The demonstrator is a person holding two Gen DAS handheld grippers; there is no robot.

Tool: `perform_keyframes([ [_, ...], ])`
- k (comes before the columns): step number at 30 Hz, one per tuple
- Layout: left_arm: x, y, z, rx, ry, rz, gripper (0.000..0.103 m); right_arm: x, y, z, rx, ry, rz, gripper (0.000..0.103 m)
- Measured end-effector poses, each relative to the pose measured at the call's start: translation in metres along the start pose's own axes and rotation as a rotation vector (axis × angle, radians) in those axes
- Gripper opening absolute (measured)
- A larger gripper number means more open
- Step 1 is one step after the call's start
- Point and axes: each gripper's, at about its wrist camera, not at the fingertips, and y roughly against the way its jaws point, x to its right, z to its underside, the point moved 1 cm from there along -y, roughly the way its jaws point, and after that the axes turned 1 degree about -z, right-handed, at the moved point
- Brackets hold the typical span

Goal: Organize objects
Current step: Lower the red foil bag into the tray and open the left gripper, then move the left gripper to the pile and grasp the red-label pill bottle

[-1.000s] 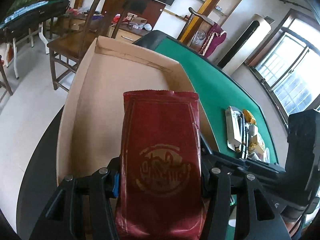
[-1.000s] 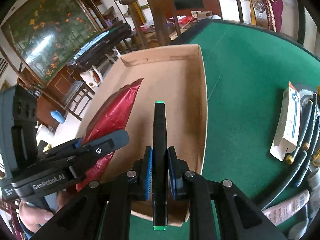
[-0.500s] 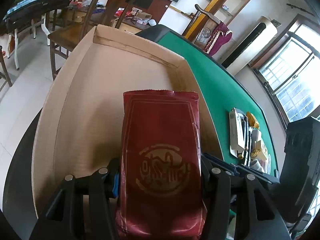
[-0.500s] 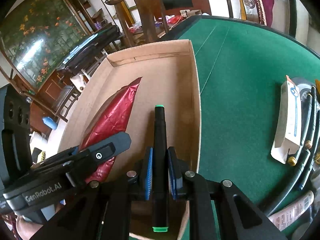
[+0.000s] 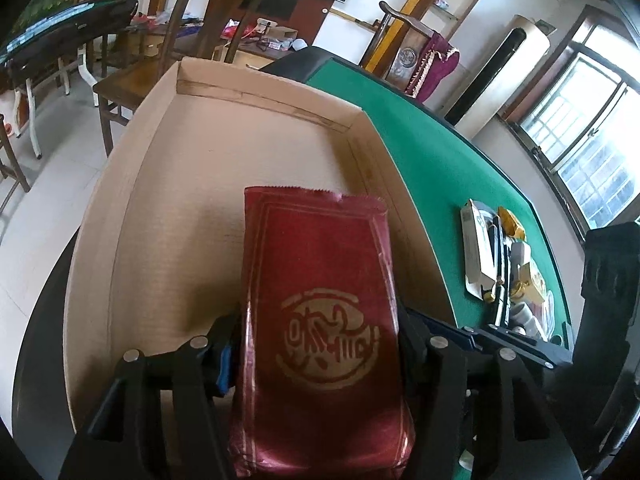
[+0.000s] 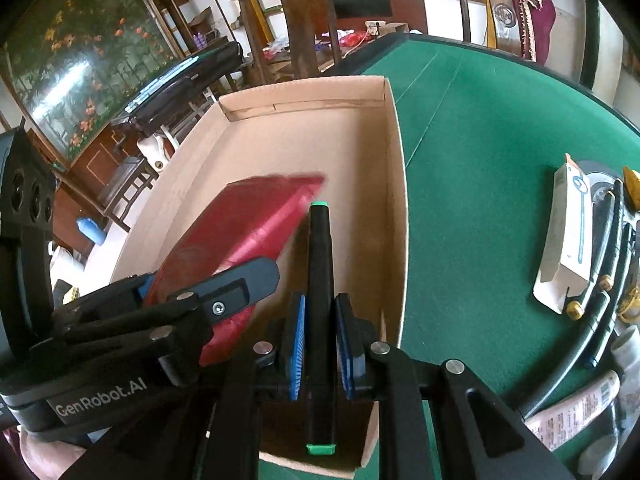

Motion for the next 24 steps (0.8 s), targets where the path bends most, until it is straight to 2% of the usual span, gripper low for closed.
perform_keyframes([
  [3,0.001,0.001,0.001,-0.004,-0.001,-0.006,0.064,0.002,0.006,0.002,0.011,0.012,0.017,0.017],
  [9,-0.006,0.006,0.005,0.001,0.025,0.027,0.065,0.005,0.016,0.015,-0.007,0.015,-0.009,0.017],
  [24,-0.014,0.041,0.048,0.019,-0.066,-0.041,0.065,-0.021,0.036,0.064,-0.074,0.072,-0.097,0.018],
])
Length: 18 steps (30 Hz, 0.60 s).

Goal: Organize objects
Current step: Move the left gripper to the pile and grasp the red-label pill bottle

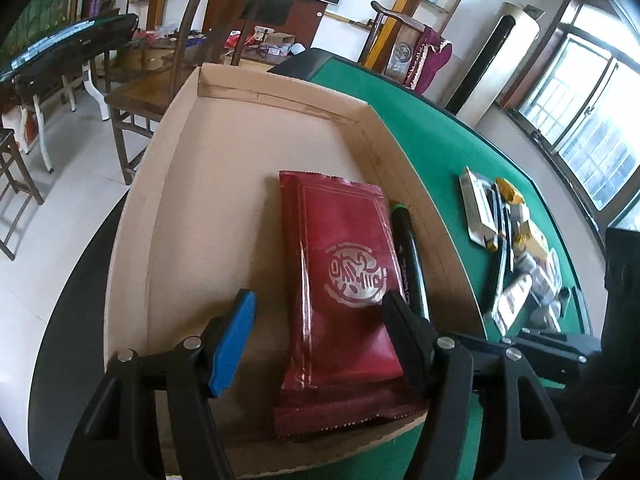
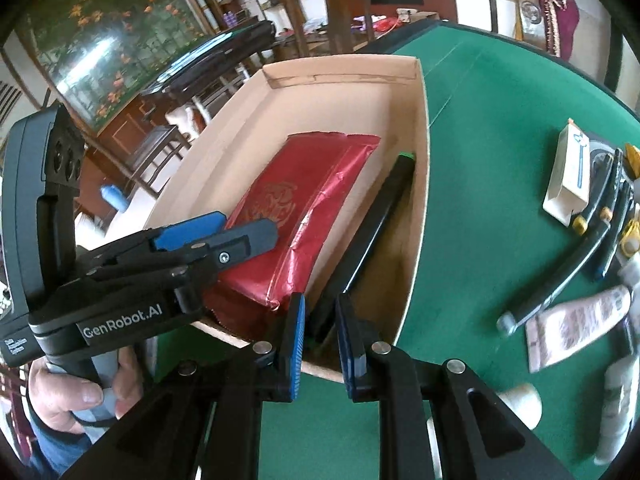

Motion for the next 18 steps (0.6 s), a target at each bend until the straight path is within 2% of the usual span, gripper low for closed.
perform_keyframes([
  [3,-0.001,0.009,0.013,0.000,-0.023,0.006,0.065,0.002,0.008,0.004,0.006,0.009,-0.028,0.018],
  [7,0.002,0.025,0.018,0.022,-0.035,0.015,0.065,0.021,0.045,0.004,0.090,-0.016,-0.089,0.018],
  [9,0.009,0.036,0.017,0.046,-0.056,0.015,0.065,0.035,0.067,0.007,0.142,-0.032,-0.089,0.019],
  [13,0.033,0.051,0.017,0.077,-0.112,0.048,0.065,0.073,0.102,0.018,0.221,-0.075,-0.078,0.022],
  [18,0.079,0.042,0.027,0.057,-0.194,0.116,0.065,0.125,0.132,0.031,0.305,-0.147,-0.070,0.022],
])
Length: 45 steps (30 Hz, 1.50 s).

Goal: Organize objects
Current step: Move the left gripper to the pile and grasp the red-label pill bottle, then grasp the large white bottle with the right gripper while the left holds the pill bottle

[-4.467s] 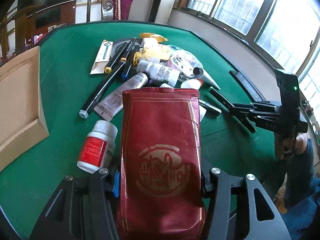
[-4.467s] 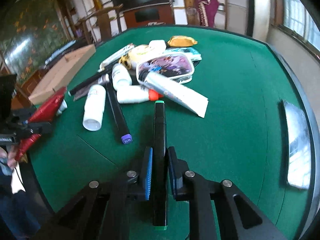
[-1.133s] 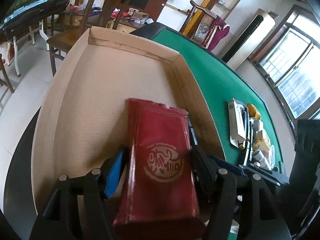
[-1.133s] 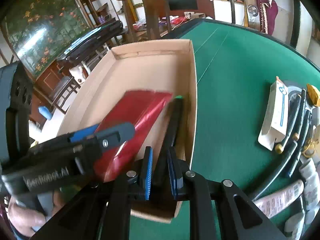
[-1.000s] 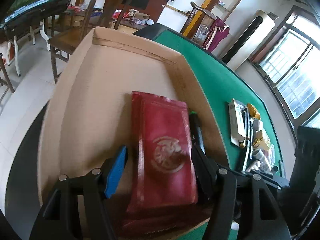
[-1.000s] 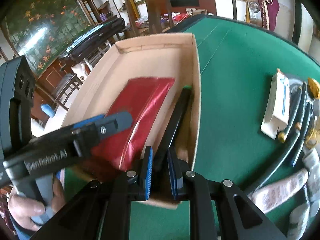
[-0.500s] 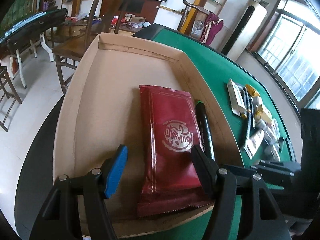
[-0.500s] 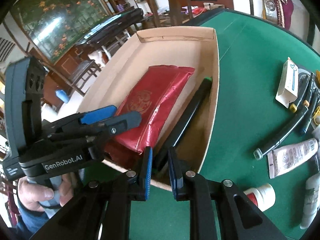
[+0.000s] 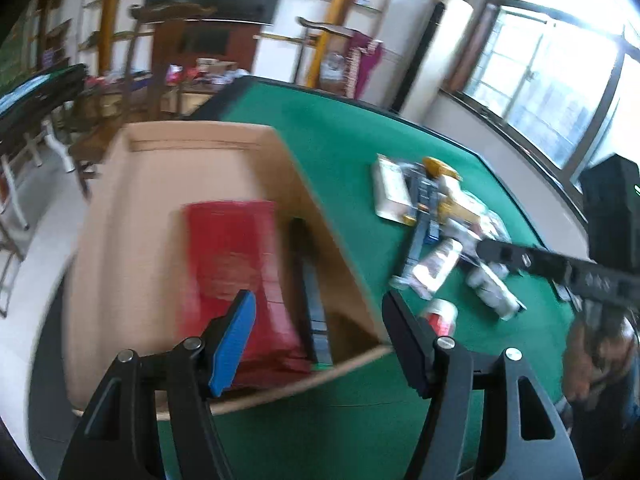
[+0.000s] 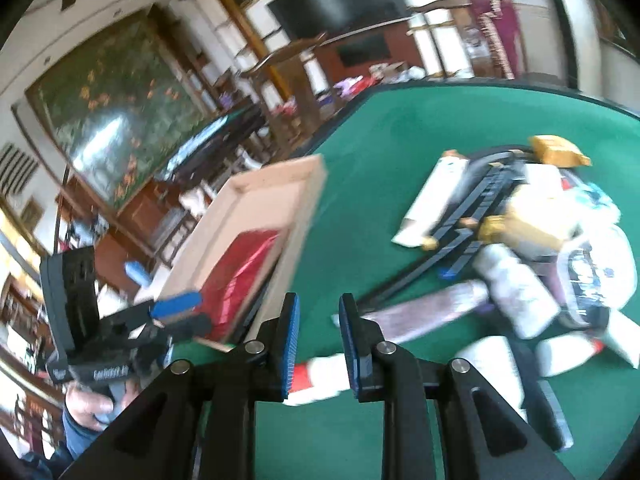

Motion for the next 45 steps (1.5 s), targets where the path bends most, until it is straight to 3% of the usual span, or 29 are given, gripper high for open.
perform_keyframes([
  [7,0.069,-0.030,0.014,-0.077,-0.200,0.111,0.065,0.070,0.056,0.001,0.131,-0.082,-0.007,0.030],
  [15,0.110,-0.063,0.036,-0.197,-0.386,0.069,0.065,0.077,0.076,0.010,0.138,-0.050,-0.043,0.031],
  [23,0.120,-0.084,0.033,-0.211,-0.398,0.041,0.065,0.063,0.047,0.027,0.011,0.054,0.020,0.031],
  [25,0.122,-0.088,0.032,-0.205,-0.397,0.003,0.065,0.064,0.040,0.031,-0.023,0.079,0.053,0.031],
  [27,0.123,-0.089,0.035,-0.193,-0.409,-0.051,0.055,0.061,0.035,0.037,-0.054,0.111,0.072,0.031],
  [28,0.123,-0.089,0.038,-0.184,-0.415,-0.082,0.037,0.060,0.032,0.039,-0.070,0.129,0.082,0.031],
  [29,0.123,-0.087,0.037,-0.193,-0.394,-0.050,0.033,0.059,0.028,0.042,-0.085,0.139,0.094,0.031],
  [37,0.127,-0.082,0.044,-0.176,-0.398,-0.070,0.034,0.068,0.025,0.042,-0.078,0.138,0.135,0.031],
  [45,0.128,-0.082,0.044,-0.172,-0.391,-0.072,0.034,0.065,0.003,0.043,-0.148,0.155,0.150,0.037],
])
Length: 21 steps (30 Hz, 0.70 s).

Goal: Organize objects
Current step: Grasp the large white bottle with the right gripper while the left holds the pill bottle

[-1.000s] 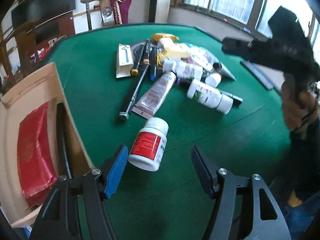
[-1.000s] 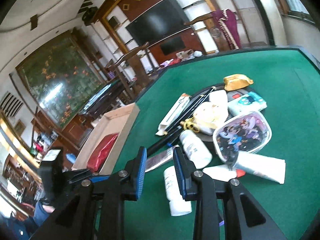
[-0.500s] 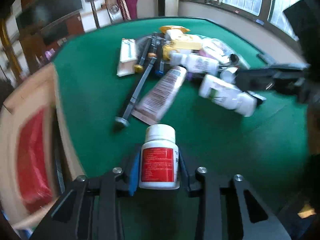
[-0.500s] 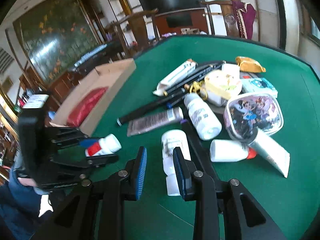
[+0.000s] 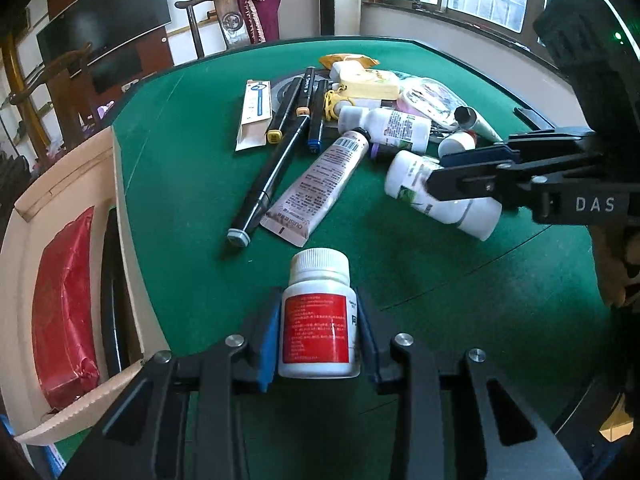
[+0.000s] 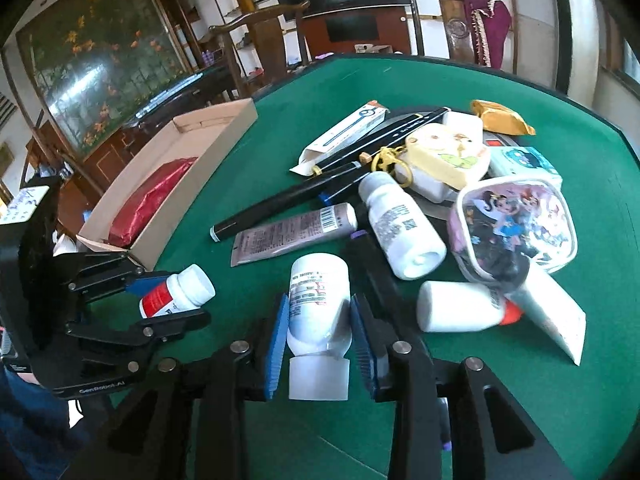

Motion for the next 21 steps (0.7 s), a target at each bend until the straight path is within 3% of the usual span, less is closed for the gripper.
perform_keyframes([
  [3,0.000,-0.001,0.000,0.001,0.002,0.000,0.035,-0.002,-0.015,0.003,-0.048,0.010,0.024,0.038],
  [8,-0.001,-0.002,-0.001,0.001,0.011,0.001,0.040,-0.003,-0.022,0.007,-0.015,0.011,0.042,0.037],
  [9,-0.001,-0.002,-0.001,0.000,0.012,0.005,0.043,-0.003,-0.023,0.008,-0.011,0.012,0.045,0.037],
  [11,0.000,-0.004,-0.002,-0.008,0.013,-0.009,0.061,-0.002,-0.025,0.009,-0.007,0.003,0.044,0.037],
  [13,-0.002,-0.006,-0.003,-0.018,0.027,-0.008,0.066,0.000,-0.026,0.011,-0.001,-0.008,0.039,0.037],
  [15,-0.001,-0.005,-0.003,-0.015,0.023,-0.013,0.065,0.002,-0.026,0.011,0.002,-0.017,0.034,0.037],
  [17,0.003,-0.004,-0.002,-0.002,-0.001,-0.003,0.042,0.004,-0.025,0.010,0.005,-0.029,0.029,0.037],
  [18,0.006,-0.002,-0.002,0.005,-0.008,-0.006,0.036,0.004,-0.025,0.010,0.007,-0.034,0.025,0.037],
  [21,0.017,-0.001,-0.001,0.021,-0.051,-0.068,0.034,0.002,-0.021,0.010,0.013,-0.045,0.017,0.037],
])
